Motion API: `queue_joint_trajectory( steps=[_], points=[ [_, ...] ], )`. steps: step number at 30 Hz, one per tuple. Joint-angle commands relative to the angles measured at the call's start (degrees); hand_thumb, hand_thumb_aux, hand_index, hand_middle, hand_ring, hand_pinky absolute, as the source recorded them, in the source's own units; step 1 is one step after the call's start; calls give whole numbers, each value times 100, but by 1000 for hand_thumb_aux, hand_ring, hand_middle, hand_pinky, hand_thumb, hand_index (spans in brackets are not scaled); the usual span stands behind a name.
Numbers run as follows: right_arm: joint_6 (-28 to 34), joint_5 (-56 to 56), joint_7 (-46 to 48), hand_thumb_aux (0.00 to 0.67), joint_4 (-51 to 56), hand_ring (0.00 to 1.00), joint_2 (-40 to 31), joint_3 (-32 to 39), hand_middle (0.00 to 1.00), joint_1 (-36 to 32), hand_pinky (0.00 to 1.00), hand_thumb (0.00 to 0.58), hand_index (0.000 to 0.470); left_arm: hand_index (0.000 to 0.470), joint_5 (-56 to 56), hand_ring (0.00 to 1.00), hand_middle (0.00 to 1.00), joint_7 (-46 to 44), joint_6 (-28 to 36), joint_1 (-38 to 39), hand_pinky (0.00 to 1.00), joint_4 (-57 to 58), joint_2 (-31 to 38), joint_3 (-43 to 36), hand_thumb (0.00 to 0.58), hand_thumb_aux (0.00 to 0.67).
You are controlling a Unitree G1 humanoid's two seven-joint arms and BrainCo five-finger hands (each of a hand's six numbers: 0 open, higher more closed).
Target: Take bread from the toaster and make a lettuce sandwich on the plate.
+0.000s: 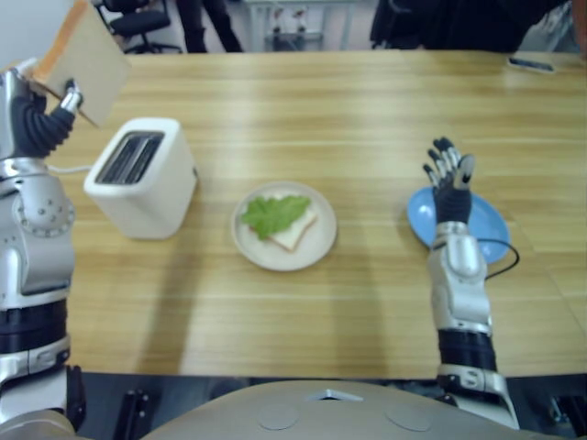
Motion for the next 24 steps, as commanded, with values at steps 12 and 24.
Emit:
queue_joint_trajectory(
  steps=[12,24],
  points=[
    [-62,-23,-26,0,198,0,42,-47,0,53,0,0,0,460,-3005,1000,1000,-1874,1066,159,1000,-705,-2257,-1273,580,670],
    [-177,-214,-126,0,372,0,89,24,0,52,0,0,0,460,-2883,1000,1000,-2005,916,118,1000,1871,-3238,-2305,580,670]
  ],
)
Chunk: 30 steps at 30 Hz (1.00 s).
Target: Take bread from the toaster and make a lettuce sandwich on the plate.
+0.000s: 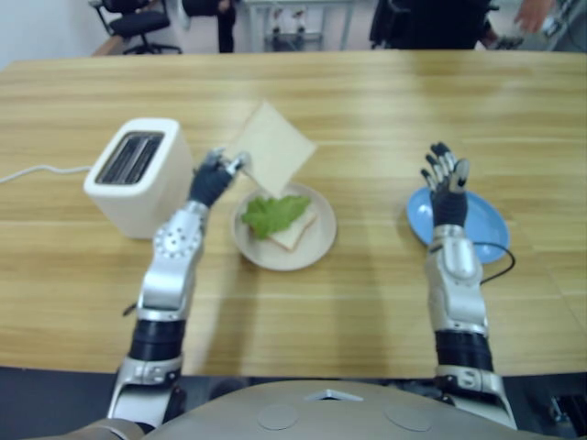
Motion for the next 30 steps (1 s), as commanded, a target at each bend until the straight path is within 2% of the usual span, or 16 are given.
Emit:
queue_joint_trajectory(
  steps=[1,9,17,23,30],
  points=[
    [-57,-137,-67,0,163,0,24,33,0,28,0,0,0,460,132,1000,1000,89,-255,-92,1000,938,-100,-102,580,670],
    [-141,-455,-156,0,195,0,45,206,0,27,0,0,0,460,650,1000,1000,269,-827,-337,1000,2226,49,-337,580,670],
    [-270,-1200,-261,0,133,0,-46,688,0,-22,0,0,0,460,1111,1000,1000,171,-903,-269,1000,2549,232,-690,580,670],
    [-581,-2920,-238,0,444,0,-483,1979,0,-331,0,0,0,460,1314,1000,1000,122,-888,-305,1000,2838,383,-798,580,670],
    [-681,-5300,-934,0,1772,0,-1045,3642,0,-1236,0,0,0,460,1530,1000,1000,195,-960,-370,1000,3237,512,-899,580,670]
  ],
)
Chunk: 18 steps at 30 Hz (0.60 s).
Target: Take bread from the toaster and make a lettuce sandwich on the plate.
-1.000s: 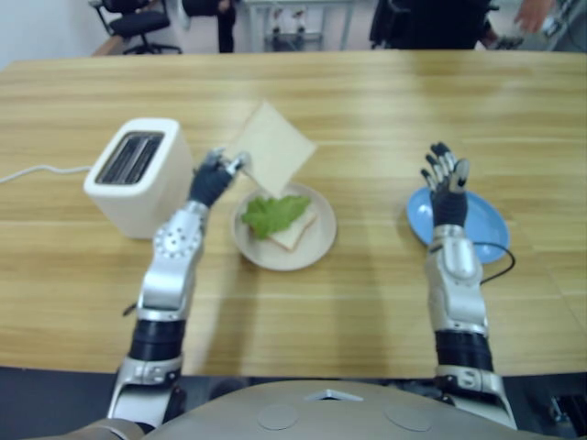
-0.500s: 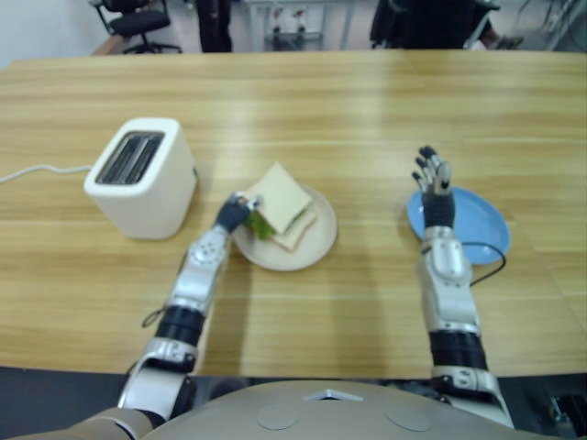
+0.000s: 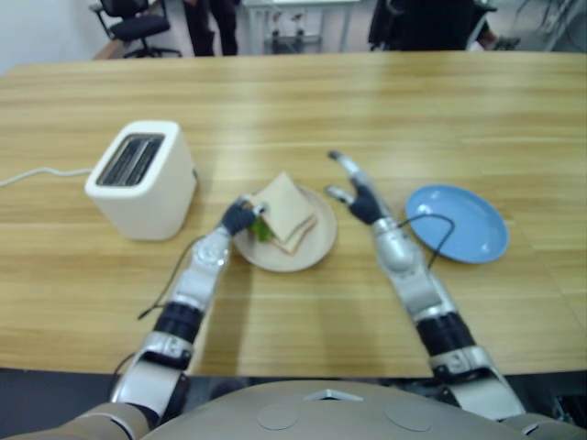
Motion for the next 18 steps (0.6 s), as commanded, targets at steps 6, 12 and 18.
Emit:
queue_joint_trajectory(
  steps=[6,12,18],
  points=[
    [60,-1735,-773,0,1676,0,-264,1367,0,-913,0,0,0,460,276,1000,1000,19,156,177,1000,608,140,-167,580,670],
    [117,-2320,-873,0,2102,0,-125,2119,0,-1093,0,0,0,460,310,1000,1000,27,161,193,1000,577,146,-190,580,670],
    [217,-2686,-916,0,2066,0,-9,2554,0,-1084,0,0,0,460,400,1000,1000,45,133,181,1000,664,151,-192,580,670]
  ],
)
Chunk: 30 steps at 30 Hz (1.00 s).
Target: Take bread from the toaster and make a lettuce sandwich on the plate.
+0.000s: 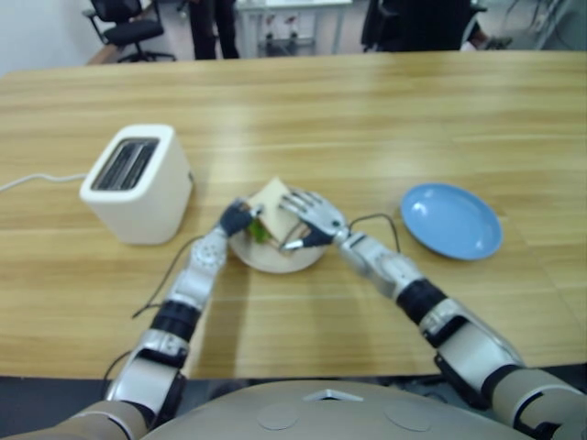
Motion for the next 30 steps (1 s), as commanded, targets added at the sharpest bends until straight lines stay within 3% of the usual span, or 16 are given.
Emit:
queue_joint_trajectory(
  steps=[1,12,18,27,28,29,30],
  points=[
    [-31,-334,177,0,-45,0,103,557,0,147,0,0,0,460,132,1000,1000,-55,215,183,1000,466,41,-144,580,670],
    [90,-502,435,0,-833,0,18,765,0,482,0,0,0,460,266,1000,1000,2,153,165,1000,656,50,-219,580,670],
    [4,-466,575,0,-347,0,199,895,0,437,0,0,0,460,401,1000,1000,12,146,186,1000,553,74,-263,580,670],
    [6,-186,1788,0,405,0,358,1029,0,628,0,0,0,460,720,1000,1000,-99,176,394,1000,-347,180,-498,580,670],
    [2,-161,1876,0,429,0,354,1039,0,663,0,0,0,364,894,1000,1000,-3,149,400,1000,-492,236,-561,555,531],
    [-1,-143,1930,0,435,0,349,1047,0,684,0,0,0,218,1015,835,835,66,140,405,835,-590,272,-597,420,318],
    [-9,-114,2007,0,418,0,335,1058,0,716,0,0,0,0,1208,31,31,183,132,405,31,-775,348,-630,0,0]
  ],
)
